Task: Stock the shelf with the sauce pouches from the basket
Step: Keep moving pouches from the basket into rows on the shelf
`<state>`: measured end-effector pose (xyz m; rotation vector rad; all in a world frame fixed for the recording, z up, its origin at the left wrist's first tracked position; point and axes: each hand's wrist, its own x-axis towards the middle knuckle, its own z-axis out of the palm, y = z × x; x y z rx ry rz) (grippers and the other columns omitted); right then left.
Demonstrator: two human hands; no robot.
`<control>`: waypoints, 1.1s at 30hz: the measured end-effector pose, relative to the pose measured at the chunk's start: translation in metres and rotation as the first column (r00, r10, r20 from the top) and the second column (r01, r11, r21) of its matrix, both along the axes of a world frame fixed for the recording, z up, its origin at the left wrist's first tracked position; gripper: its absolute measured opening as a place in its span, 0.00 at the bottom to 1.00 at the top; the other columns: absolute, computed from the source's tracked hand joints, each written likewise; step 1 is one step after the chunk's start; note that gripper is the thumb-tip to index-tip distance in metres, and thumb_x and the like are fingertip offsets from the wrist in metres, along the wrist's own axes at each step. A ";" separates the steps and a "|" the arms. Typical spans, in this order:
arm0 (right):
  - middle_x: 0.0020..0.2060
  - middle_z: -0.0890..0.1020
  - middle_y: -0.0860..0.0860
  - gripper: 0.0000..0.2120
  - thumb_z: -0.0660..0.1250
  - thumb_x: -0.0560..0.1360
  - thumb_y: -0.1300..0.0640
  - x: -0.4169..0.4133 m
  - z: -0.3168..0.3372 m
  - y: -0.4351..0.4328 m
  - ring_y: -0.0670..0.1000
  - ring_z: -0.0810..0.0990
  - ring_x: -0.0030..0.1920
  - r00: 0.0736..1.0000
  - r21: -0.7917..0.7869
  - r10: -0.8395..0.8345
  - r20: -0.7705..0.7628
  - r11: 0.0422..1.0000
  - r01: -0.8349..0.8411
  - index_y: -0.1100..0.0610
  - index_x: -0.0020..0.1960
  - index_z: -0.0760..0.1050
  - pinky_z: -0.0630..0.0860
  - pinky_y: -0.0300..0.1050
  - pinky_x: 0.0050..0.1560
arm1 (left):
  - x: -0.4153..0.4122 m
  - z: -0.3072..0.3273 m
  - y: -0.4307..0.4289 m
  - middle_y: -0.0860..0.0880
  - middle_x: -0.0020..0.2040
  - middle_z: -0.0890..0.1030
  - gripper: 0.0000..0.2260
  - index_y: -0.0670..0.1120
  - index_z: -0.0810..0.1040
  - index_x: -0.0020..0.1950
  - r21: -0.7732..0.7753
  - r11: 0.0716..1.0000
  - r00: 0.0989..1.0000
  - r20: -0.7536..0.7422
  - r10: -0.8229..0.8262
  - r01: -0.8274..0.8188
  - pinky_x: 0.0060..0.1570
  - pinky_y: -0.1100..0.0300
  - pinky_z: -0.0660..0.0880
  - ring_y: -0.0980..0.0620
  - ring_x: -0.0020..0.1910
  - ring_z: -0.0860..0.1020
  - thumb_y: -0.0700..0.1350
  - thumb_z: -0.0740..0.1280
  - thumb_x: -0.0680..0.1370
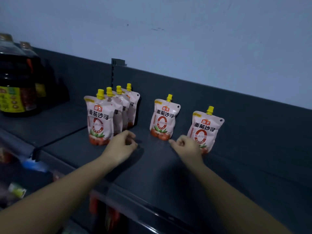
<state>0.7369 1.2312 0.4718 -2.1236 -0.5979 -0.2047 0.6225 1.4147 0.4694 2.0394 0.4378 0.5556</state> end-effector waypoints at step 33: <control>0.50 0.78 0.50 0.18 0.68 0.73 0.52 -0.392 -0.072 0.493 0.52 0.76 0.54 0.164 -0.763 0.937 -0.309 -0.141 -0.631 0.56 0.60 0.73 0.73 0.51 0.58 | -0.526 -0.094 0.302 0.49 0.61 0.76 0.20 0.46 0.71 0.65 0.436 0.783 0.452 -0.646 0.615 -0.443 0.56 0.54 0.73 0.47 0.59 0.75 0.49 0.68 0.75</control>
